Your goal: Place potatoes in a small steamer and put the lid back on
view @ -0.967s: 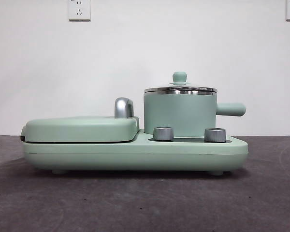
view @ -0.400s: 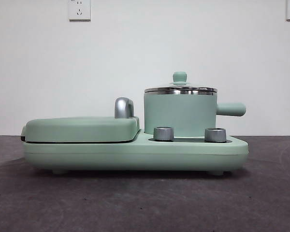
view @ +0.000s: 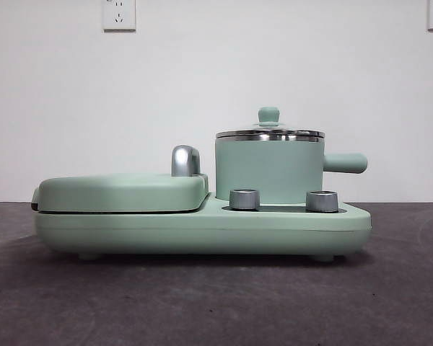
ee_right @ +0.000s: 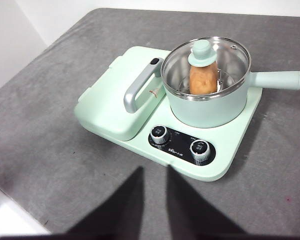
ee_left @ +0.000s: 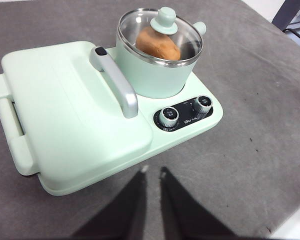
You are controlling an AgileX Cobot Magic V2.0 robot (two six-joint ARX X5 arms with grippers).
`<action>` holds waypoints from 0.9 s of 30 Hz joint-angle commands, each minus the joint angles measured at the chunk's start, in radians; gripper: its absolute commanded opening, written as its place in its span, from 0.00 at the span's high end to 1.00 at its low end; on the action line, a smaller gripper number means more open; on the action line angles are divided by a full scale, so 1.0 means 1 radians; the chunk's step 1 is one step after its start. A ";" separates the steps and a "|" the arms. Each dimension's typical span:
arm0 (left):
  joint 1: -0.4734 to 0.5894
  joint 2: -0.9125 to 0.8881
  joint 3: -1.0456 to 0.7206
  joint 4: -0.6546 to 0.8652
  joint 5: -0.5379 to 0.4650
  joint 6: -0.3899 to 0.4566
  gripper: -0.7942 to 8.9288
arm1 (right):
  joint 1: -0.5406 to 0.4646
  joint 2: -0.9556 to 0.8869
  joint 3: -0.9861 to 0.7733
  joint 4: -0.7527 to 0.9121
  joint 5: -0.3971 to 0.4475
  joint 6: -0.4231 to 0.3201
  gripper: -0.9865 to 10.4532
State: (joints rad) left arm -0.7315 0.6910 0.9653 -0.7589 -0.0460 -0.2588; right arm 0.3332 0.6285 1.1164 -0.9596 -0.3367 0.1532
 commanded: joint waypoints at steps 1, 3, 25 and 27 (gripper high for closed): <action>-0.010 0.001 0.009 0.014 0.003 -0.015 0.91 | 0.005 0.003 0.009 0.005 0.003 -0.015 0.90; -0.010 0.001 0.009 0.026 0.003 -0.015 0.91 | 0.005 0.000 0.010 0.012 0.003 -0.015 0.90; 0.487 -0.555 -0.792 0.788 0.011 -0.009 0.91 | 0.005 -0.003 0.010 0.047 0.003 -0.015 0.90; 0.558 -0.611 -0.842 0.755 0.011 0.031 0.91 | 0.005 -0.003 0.009 0.047 0.003 -0.015 0.90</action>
State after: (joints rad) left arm -0.1902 0.0929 0.1280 -0.0181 -0.0349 -0.2581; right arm 0.3332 0.6216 1.1164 -0.9234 -0.3367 0.1455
